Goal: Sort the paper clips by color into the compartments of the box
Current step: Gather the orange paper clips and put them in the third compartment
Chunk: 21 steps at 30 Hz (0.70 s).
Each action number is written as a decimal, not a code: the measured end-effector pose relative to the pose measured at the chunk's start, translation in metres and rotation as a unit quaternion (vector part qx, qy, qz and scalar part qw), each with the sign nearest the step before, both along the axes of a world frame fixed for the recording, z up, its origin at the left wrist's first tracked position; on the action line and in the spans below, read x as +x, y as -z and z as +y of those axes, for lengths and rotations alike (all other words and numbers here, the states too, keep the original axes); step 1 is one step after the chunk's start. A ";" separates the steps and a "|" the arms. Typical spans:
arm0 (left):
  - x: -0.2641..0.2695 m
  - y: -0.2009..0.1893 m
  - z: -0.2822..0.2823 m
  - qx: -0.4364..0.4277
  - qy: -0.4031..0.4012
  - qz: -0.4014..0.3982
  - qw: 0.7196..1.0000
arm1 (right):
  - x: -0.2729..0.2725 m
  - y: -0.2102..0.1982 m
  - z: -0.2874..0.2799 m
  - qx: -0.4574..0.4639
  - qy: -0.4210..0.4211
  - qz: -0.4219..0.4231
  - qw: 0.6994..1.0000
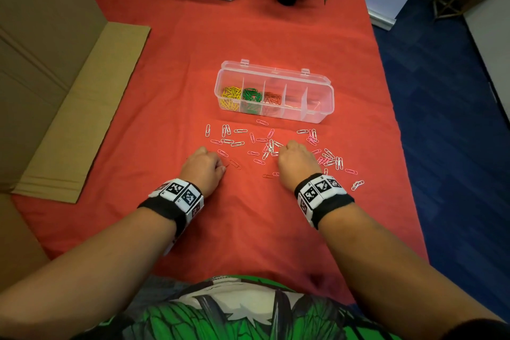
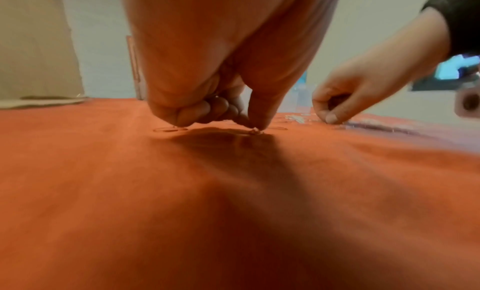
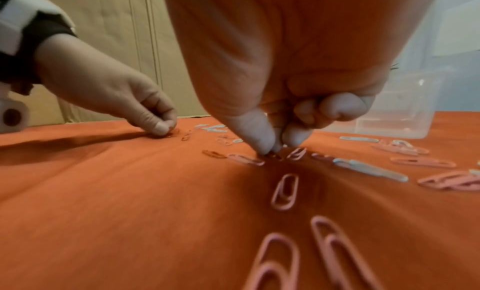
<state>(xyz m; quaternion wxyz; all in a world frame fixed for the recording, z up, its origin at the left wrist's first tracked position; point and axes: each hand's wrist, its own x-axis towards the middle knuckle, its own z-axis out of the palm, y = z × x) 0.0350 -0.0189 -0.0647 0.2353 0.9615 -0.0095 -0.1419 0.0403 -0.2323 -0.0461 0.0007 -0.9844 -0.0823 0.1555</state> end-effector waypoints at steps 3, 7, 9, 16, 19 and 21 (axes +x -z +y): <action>-0.002 -0.005 -0.001 -0.090 -0.020 0.013 0.996 | -0.002 0.002 0.002 0.013 0.006 0.013 1.000; 0.002 -0.011 0.002 -0.310 -0.139 0.076 0.937 | 0.005 0.005 -0.005 0.168 0.097 0.063 0.979; 0.002 -0.013 0.002 -0.396 -0.190 0.106 0.892 | 0.006 0.003 -0.009 0.230 0.131 0.063 0.962; 0.002 -0.028 0.001 -0.535 -0.265 0.262 0.758 | -0.018 0.013 0.006 0.149 -0.037 0.012 0.988; 0.000 -0.031 0.004 -0.584 -0.275 0.295 0.705 | -0.030 0.017 0.016 0.089 -0.078 -0.051 0.992; 0.001 -0.029 0.004 -0.561 -0.288 0.296 0.718 | -0.032 0.018 0.019 0.077 -0.088 -0.057 0.992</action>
